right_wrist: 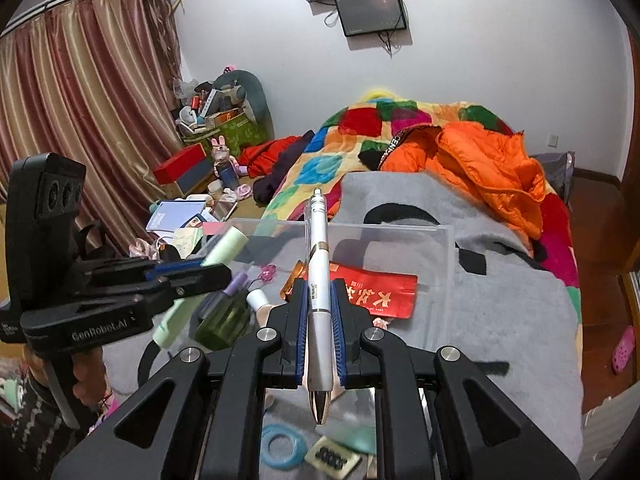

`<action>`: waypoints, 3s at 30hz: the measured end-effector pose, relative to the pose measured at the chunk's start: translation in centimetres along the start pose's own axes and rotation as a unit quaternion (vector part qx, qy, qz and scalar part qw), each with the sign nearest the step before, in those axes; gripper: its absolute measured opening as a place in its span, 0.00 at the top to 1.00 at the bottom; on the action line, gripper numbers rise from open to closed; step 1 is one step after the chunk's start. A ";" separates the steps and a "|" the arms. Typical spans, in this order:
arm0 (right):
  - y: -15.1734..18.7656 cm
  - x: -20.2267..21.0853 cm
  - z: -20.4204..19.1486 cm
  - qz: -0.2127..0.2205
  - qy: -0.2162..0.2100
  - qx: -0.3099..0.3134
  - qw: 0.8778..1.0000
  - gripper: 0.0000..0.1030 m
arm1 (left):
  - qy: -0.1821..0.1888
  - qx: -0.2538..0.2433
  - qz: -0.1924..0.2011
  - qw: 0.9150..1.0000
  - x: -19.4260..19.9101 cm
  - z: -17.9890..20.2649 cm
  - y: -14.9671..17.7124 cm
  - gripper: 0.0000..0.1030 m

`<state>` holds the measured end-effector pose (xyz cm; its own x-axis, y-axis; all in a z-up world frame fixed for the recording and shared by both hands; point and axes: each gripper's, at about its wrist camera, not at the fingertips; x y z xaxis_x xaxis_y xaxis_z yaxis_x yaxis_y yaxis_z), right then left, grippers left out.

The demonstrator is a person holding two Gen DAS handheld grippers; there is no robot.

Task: Organize objects
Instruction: 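Carry marker pen with right tool while left tool carries green tube over box, then open right tool releasing pen into box while left tool releases green tube, then withdraw both open tools from the clear box, then grasp tan soap bar with right tool while left tool grasps tan red-capped cylinder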

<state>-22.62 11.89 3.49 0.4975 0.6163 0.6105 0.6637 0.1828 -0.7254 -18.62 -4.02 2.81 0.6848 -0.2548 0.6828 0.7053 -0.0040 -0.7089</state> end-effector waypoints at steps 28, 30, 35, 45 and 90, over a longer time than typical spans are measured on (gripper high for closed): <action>1.9 -3.8 -0.7 -0.060 0.032 0.029 0.997 0.90 | -0.026 -0.031 -0.033 0.999 -2.7 1.5 1.0 0.81; 2.0 -3.4 -0.6 -0.059 0.034 0.026 0.997 0.90 | -0.031 -0.033 -0.028 0.999 -2.0 1.7 1.1 0.78; 2.5 -1.5 -0.4 -0.047 0.040 0.022 0.998 0.88 | -0.036 -0.033 -0.015 0.999 -0.2 1.9 1.6 0.69; 4.0 3.6 -0.2 0.001 0.064 0.015 0.998 0.61 | -0.053 -0.052 0.015 0.997 3.6 4.0 3.5 0.45; 12.0 1.3 4.3 -0.055 0.117 -0.003 0.992 0.50 | -0.105 0.046 -0.075 0.991 -3.1 2.9 9.6 0.13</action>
<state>-16.40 18.19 -5.81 0.5371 0.3974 0.7440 0.7246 0.2342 -0.6482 -13.48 -0.44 -5.62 0.5877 -0.0517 0.8075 0.8088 0.0631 -0.5846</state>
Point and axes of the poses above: each gripper's, at about its wrist camera, not at the fingertips, and x roughly against the way its jaws point, z to its right, y to its underside, and after that the axes turned 6 degrees about -x, right-handed
